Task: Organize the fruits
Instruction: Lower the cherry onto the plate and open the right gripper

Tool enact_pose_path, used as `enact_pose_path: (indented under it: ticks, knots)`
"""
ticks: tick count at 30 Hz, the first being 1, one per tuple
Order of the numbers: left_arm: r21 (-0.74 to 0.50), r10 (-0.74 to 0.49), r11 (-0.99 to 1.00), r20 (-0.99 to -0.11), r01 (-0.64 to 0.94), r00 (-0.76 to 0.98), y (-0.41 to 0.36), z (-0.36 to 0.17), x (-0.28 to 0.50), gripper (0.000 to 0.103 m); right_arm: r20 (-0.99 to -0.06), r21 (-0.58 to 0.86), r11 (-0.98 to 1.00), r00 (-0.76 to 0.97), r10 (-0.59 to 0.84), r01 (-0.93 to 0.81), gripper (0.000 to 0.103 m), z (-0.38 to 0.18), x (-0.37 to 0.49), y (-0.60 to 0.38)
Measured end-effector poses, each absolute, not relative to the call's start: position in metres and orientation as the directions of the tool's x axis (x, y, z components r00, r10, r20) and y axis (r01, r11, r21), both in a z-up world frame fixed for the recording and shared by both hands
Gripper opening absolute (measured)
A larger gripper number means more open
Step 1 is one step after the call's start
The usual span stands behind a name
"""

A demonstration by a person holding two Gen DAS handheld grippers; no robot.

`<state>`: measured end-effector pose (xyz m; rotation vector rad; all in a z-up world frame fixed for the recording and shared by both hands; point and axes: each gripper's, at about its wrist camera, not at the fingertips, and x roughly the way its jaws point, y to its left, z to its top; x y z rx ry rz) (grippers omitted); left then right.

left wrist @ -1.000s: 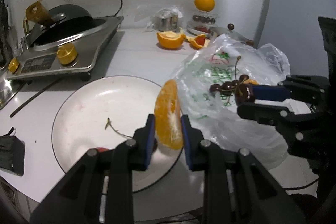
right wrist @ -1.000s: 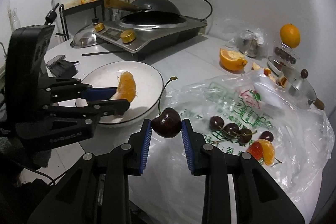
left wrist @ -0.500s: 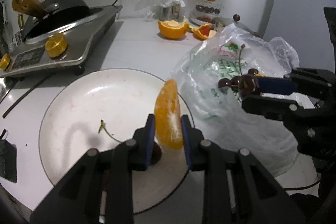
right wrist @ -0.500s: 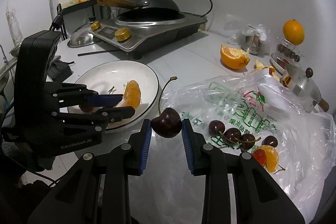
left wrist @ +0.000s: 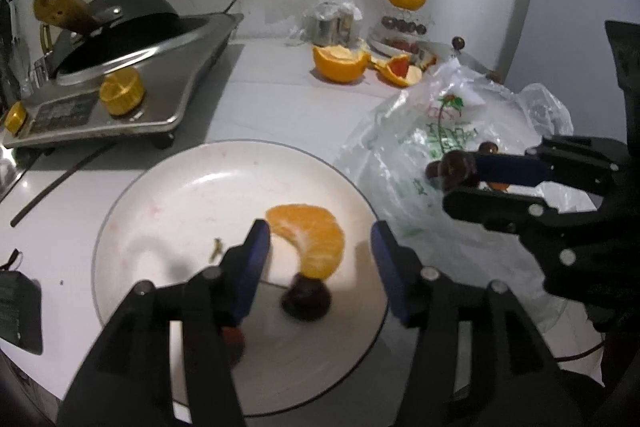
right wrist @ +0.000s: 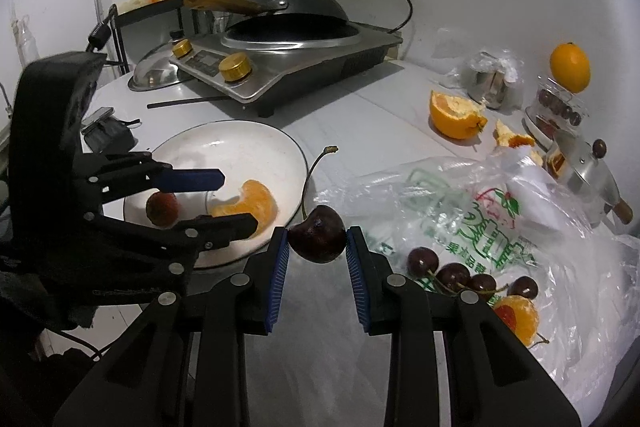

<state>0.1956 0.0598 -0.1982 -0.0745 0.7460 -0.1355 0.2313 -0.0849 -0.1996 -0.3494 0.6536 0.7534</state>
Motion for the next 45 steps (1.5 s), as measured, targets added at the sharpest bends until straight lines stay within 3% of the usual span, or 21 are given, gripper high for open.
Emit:
enact_pose_path:
  ticks: [27,31,42,45]
  knots:
    - [-0.145,-0.068,0.989,-0.642,-0.034,0.764,0.154,-0.198,0.165,0.055,-0.71,-0.096,0.607,0.482,0.514,-0.789,0.031,-0.214,0.234,0.014]
    - [-0.154,-0.063,0.987,-0.642,-0.047,0.764,0.165,-0.201,0.164,0.064,-0.724,-0.099,0.607,0.475,0.5,-0.789,0.031,-0.22,0.238,0.027]
    - [-0.165,-0.049,0.984,-0.64,-0.075,0.767,0.179,-0.205,0.161,0.064,-0.752,-0.099,0.61,0.46,0.472,-0.787,0.032,-0.229,0.245,0.041]
    - [-0.167,-0.051,0.983,-0.639,-0.073,0.768,0.178,-0.204,0.159,0.064,-0.753,-0.113,0.612,0.47,0.462,-0.783,0.038,-0.229,0.244,0.039]
